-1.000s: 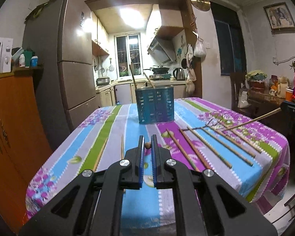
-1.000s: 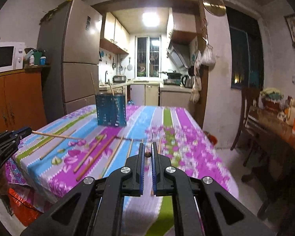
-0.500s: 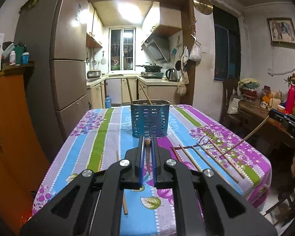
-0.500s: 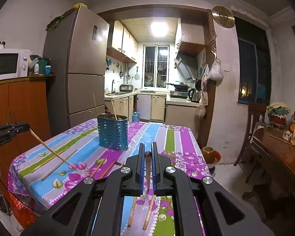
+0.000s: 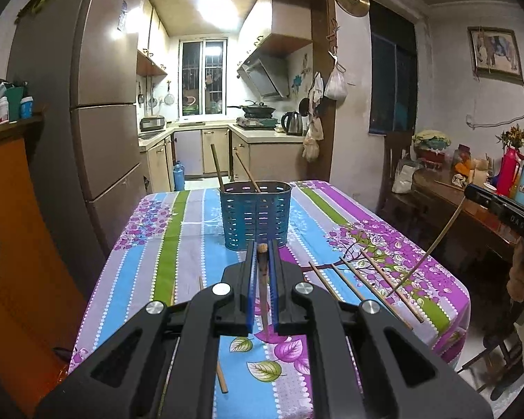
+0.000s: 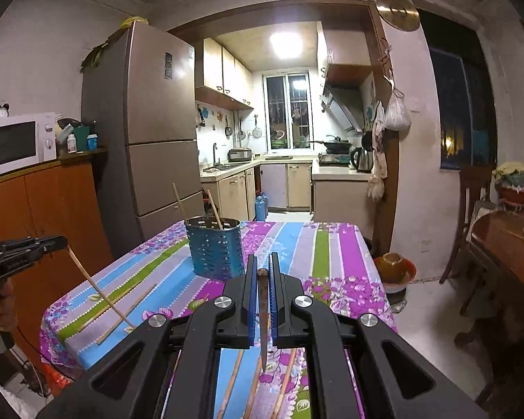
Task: Organize utensils
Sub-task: 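Lift both chopsticks upright and carry them over the utensil holder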
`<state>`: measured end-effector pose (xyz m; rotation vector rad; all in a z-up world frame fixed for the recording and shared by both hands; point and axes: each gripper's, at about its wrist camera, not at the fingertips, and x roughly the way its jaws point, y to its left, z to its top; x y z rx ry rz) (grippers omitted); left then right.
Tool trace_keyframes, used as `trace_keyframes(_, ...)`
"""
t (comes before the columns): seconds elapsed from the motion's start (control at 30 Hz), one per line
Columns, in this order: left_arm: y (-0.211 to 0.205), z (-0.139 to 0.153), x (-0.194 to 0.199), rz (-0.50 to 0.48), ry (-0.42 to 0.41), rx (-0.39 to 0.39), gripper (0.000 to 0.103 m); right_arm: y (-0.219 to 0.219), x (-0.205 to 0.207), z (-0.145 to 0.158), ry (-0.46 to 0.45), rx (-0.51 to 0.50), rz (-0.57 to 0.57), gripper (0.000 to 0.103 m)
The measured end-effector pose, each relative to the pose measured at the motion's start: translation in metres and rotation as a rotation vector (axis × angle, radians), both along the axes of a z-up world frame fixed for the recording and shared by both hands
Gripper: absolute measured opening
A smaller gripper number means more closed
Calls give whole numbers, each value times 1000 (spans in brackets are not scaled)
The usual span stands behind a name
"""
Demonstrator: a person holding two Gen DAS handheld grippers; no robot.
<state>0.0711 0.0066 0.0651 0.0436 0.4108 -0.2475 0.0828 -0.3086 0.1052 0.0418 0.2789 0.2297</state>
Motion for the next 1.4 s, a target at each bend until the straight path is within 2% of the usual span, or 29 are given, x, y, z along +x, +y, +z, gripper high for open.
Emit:
trace_keyframes(0.4, 5, 7, 16, -19, 52, -44, 5, 15, 5, 28, -36, -38, 24, 8)
trace_keyframes(0.7, 1, 17, 17, -2, 3, -12, 5, 41, 17, 62, -62, -87, 88, 8)
trace_keyframes(0.93, 4, 60, 43, 13, -98, -3, 5, 67, 47, 98, -78, -104, 136, 8)
trace_keyframes(1.1, -1, 103, 73, 27, -210, 18, 5, 78, 82, 129, -91, -52, 152, 8)
trace_keyframes(1.23, -6, 132, 103, 15, -249, -30, 5, 87, 113, 154, -120, -18, 143, 8)
trace_keyframes(1.4, -29, 151, 139, 14, -359, -12, 5, 102, 158, 170, -145, 3, 110, 7)
